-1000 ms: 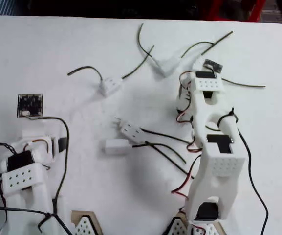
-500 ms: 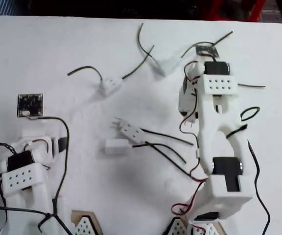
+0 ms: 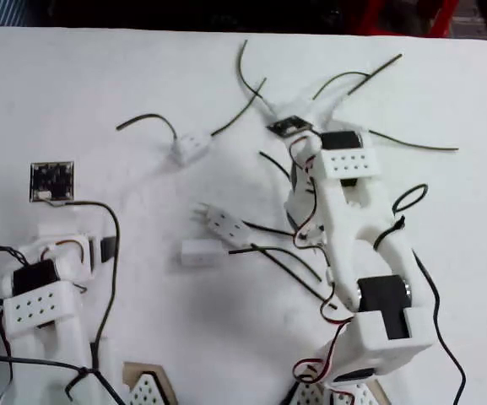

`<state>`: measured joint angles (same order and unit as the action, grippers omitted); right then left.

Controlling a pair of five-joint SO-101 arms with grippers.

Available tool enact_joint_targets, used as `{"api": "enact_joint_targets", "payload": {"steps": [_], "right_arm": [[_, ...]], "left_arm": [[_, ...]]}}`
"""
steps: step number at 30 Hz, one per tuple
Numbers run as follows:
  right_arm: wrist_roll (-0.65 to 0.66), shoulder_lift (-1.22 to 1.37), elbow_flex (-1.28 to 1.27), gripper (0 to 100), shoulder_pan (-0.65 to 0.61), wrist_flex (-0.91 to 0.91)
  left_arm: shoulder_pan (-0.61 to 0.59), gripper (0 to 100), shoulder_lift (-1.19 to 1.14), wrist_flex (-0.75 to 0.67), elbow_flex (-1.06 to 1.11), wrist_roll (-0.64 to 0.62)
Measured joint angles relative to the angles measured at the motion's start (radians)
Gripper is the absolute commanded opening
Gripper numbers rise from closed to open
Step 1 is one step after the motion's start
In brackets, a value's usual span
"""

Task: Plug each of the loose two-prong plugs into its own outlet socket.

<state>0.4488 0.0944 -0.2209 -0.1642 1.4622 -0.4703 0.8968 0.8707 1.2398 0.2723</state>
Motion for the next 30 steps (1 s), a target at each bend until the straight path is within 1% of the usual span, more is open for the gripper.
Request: {"api": "enact_joint_targets", "payload": {"steps": [4, 7, 12, 18, 22, 27, 30], "right_arm": [[0.003, 0.000, -0.017, 9.4, -0.005, -0.026], [0.003, -0.002, -0.017, 14.2, -0.005, 0.041], [0.006, -0.066, -0.017, 13.8, -0.034, 0.153], [0.006, -0.104, -0.028, 13.8, -0.032, 0.172], [0.006, -0.106, -0.101, 13.8, -0.038, 0.169], [0.006, -0.095, -0.238, 13.8, -0.083, 0.035], [0.006, -0.063, -0.259, 13.8, -0.081, -0.048]], "left_arm": [[0.000, 31, 0.000, 0.000, 0.000, 0.000], [0.000, 31, 0.000, 0.000, 0.000, 0.000], [0.000, 31, 0.000, 0.000, 0.000, 0.000], [0.000, 31, 0.000, 0.000, 0.000, 0.000], [0.000, 31, 0.000, 0.000, 0.000, 0.000], [0.000, 31, 0.000, 0.000, 0.000, 0.000], [0.000, 31, 0.000, 0.000, 0.000, 0.000]]}}
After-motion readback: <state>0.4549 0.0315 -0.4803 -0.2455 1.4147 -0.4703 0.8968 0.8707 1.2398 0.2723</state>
